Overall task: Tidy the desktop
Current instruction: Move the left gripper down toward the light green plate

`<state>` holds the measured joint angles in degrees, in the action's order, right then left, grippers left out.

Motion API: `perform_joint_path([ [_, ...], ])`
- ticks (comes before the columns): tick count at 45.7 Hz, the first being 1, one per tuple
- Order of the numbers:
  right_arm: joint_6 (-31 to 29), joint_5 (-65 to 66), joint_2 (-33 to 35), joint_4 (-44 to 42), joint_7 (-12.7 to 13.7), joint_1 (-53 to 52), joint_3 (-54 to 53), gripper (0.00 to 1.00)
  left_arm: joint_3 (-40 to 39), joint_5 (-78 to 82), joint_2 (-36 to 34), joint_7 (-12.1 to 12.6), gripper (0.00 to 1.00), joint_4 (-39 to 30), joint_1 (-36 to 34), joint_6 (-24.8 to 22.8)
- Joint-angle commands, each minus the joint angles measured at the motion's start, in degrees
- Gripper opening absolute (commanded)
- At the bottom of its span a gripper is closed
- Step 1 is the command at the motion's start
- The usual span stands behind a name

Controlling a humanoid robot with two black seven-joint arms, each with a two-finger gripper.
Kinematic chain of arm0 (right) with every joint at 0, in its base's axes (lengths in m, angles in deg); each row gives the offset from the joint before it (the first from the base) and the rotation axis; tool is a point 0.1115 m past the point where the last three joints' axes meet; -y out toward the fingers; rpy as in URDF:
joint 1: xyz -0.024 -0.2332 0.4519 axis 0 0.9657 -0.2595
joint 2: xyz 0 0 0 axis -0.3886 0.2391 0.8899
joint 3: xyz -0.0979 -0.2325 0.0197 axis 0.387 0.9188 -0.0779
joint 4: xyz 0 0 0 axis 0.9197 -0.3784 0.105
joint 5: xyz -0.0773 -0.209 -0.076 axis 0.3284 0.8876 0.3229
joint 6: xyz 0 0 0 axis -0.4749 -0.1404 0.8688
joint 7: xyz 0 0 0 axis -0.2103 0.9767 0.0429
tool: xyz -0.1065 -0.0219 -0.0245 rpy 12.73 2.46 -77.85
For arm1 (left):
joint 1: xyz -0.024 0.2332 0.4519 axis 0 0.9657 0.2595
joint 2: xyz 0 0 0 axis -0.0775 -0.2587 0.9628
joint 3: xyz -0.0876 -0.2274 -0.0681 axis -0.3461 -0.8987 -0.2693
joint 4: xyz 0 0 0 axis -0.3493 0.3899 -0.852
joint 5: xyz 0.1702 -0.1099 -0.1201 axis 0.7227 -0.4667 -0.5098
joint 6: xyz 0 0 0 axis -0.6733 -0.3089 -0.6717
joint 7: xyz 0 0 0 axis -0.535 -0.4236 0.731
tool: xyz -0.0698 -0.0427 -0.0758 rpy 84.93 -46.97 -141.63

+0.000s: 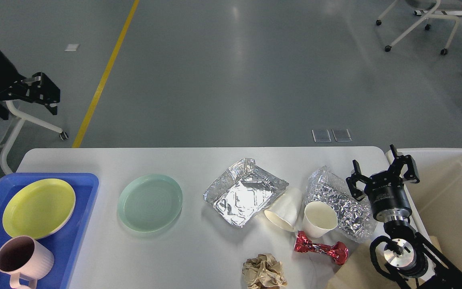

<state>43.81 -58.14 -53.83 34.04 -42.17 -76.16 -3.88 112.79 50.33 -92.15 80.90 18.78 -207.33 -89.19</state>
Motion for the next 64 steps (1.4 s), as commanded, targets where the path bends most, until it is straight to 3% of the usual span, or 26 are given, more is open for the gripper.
perform_joint_path([
  [1,0.00,0.00,0.00,0.00,0.00,0.06,0.00,1.00,2.48,-6.80,6.11,0.00,0.96,-8.94,-7.50,0.02],
  [10,0.00,0.00,0.00,-0.09,0.00,-0.03,0.00,1.00,2.13,-11.56,9.28,0.09,0.94,-23.26,-18.75,0.26],
  [22,0.00,0.00,0.00,-0.09,0.00,-0.03,0.00,1.00,1.87,-15.86,13.49,3.69,0.93,-42.43,-30.01,11.86],
  [49,0.00,0.00,0.00,0.00,0.00,-0.03,0.00,1.00,0.90,-15.78,14.20,3.61,0.96,-41.30,-26.41,11.78],
  [58,0.00,0.00,0.00,0.00,0.00,0.06,0.00,1.00,0.73,-16.04,14.37,3.25,0.96,-38.66,-20.88,12.74],
  [64,0.00,0.00,0.00,0.00,0.00,0.06,0.00,1.00,-0.85,-15.95,15.17,3.87,0.96,-36.38,-14.55,16.43],
])
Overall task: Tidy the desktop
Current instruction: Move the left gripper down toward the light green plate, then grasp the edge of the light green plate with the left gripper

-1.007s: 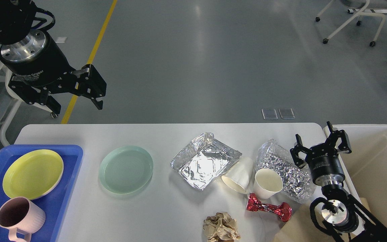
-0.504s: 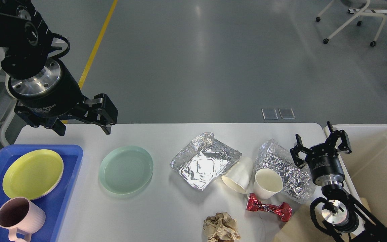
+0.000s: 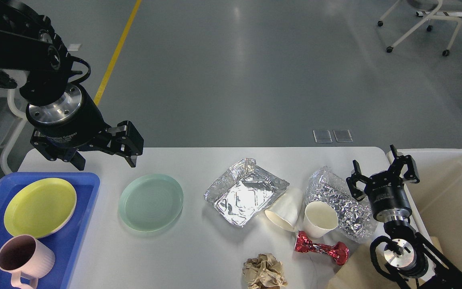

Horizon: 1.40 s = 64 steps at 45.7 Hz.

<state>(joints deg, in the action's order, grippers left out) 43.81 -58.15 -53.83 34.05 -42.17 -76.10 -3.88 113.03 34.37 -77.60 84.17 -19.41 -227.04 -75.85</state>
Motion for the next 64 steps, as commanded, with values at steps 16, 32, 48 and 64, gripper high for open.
perform_joint_path([
  [16,0.00,0.00,0.00,-0.01,0.00,0.00,0.00,1.00,-4.08,-8.67,-0.18,1.21,0.94,12.43,28.51,15.65],
  [32,0.00,0.00,0.00,-0.01,0.00,0.00,0.00,1.00,-8.64,-24.69,-0.96,6.93,0.94,14.47,44.18,36.13],
  [48,0.00,0.00,0.00,-0.01,0.00,0.00,0.00,1.00,-13.66,-23.99,-6.24,6.14,0.96,18.42,55.18,39.05],
  [64,0.00,0.00,0.00,-0.01,0.00,0.00,0.00,1.00,-21.65,-28.02,-6.59,6.75,0.91,28.79,63.97,40.01],
])
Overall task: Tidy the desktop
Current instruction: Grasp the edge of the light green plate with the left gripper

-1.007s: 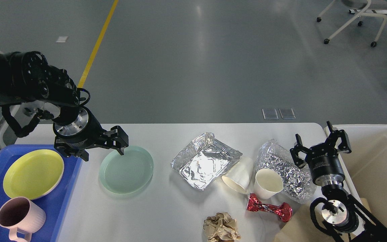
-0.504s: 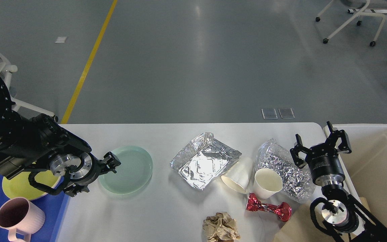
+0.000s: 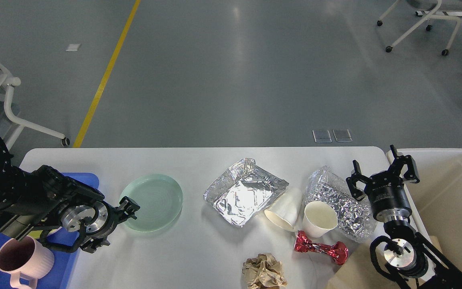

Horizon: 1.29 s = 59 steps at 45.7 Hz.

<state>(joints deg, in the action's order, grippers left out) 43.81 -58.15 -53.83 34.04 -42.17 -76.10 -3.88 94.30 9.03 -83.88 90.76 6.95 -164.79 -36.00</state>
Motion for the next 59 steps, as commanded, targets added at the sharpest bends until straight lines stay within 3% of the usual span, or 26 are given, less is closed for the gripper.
perform_joint_path([
  [1,0.00,0.00,0.00,0.00,0.00,0.00,0.00,1.00,-3.10,-3.30,-0.31,0.25,0.91,2.88,1.89,0.15],
  [8,0.00,0.00,0.00,-0.08,0.00,-0.09,0.00,1.00,-3.63,-3.92,-0.31,0.34,0.88,4.99,4.00,0.24],
  [14,0.00,0.00,0.00,-0.08,0.00,-0.09,0.00,1.00,-3.63,-4.01,-0.40,-0.01,0.78,5.69,4.70,0.24],
  [25,0.00,0.00,0.00,-0.08,0.00,-0.09,0.00,1.00,-4.15,-3.84,-0.22,-0.19,0.70,7.71,5.84,0.24],
  [59,0.00,0.00,0.00,0.00,0.00,-0.09,0.00,1.00,-5.74,-3.22,-0.31,0.25,0.33,8.59,6.99,-0.55],
])
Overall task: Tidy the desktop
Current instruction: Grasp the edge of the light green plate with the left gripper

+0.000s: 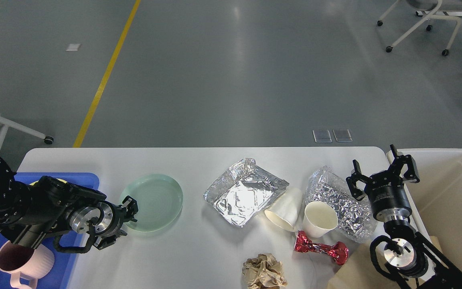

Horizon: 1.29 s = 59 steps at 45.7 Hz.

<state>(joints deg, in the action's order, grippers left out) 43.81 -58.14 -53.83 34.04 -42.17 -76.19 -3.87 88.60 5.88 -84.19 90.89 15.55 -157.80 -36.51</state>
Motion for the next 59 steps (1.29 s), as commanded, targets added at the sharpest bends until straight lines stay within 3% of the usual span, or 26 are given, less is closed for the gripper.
perform_joint_path([
  [1,0.00,0.00,0.00,0.00,0.00,0.01,-0.01,1.00,-0.04,-0.06,0.00,0.20,0.32,0.00,0.00,-0.03],
  [46,0.00,0.00,0.00,0.00,0.00,0.01,-0.01,1.00,-0.92,-0.15,0.00,0.47,0.01,-0.09,0.00,-1.88],
  [59,0.00,0.00,0.00,0.00,0.00,0.01,-0.01,1.00,-0.83,-0.15,0.00,1.35,0.00,-0.44,-0.61,-3.72],
])
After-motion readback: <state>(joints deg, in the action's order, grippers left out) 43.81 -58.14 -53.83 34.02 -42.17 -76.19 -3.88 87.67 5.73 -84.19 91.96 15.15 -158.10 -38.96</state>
